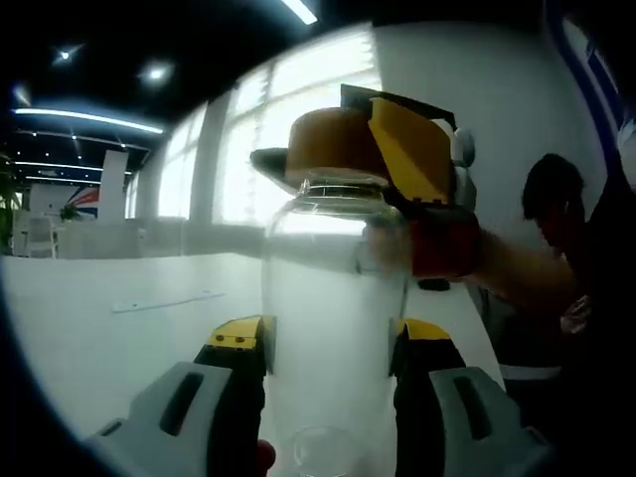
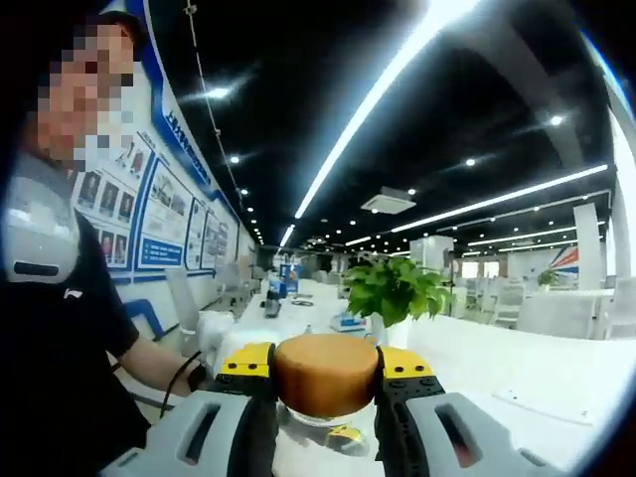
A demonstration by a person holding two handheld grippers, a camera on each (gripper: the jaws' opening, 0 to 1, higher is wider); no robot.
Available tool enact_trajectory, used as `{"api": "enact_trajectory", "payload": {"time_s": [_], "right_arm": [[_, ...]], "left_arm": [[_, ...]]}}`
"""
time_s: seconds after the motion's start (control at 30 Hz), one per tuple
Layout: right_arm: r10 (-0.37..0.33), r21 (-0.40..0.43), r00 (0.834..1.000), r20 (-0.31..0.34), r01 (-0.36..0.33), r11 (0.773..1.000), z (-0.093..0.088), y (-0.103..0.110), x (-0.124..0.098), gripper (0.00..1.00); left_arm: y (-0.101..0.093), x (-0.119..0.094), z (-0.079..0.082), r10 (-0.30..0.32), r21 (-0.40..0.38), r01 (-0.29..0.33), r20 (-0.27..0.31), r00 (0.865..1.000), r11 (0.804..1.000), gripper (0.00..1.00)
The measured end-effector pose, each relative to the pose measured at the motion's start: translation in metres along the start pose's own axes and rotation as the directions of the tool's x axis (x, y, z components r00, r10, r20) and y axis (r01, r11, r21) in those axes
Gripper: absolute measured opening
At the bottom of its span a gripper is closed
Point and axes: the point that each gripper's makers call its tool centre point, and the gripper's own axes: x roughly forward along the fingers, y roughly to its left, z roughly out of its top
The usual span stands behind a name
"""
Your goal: Open cup lid place lid on tabletop
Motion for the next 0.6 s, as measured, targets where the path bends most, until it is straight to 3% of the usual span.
{"api": "enact_trajectory", "payload": {"time_s": [0.2,0.6], "right_arm": [[0.023,0.012,1.000,0.010,-0.023,1.000,0.006,0.000,-0.001,0.32],[0.001,0.033,1.000,0.030,-0.002,0.999,0.013,-0.004,-0.001,0.32]], "left_arm": [[0.000,0.001,0.000,-0.001,-0.002,0.001,0.001,1.000,1.000,0.40],[0.002,0.002,0.000,0.001,-0.006,-0.001,0.008,1.000,1.000,0.40]]}}
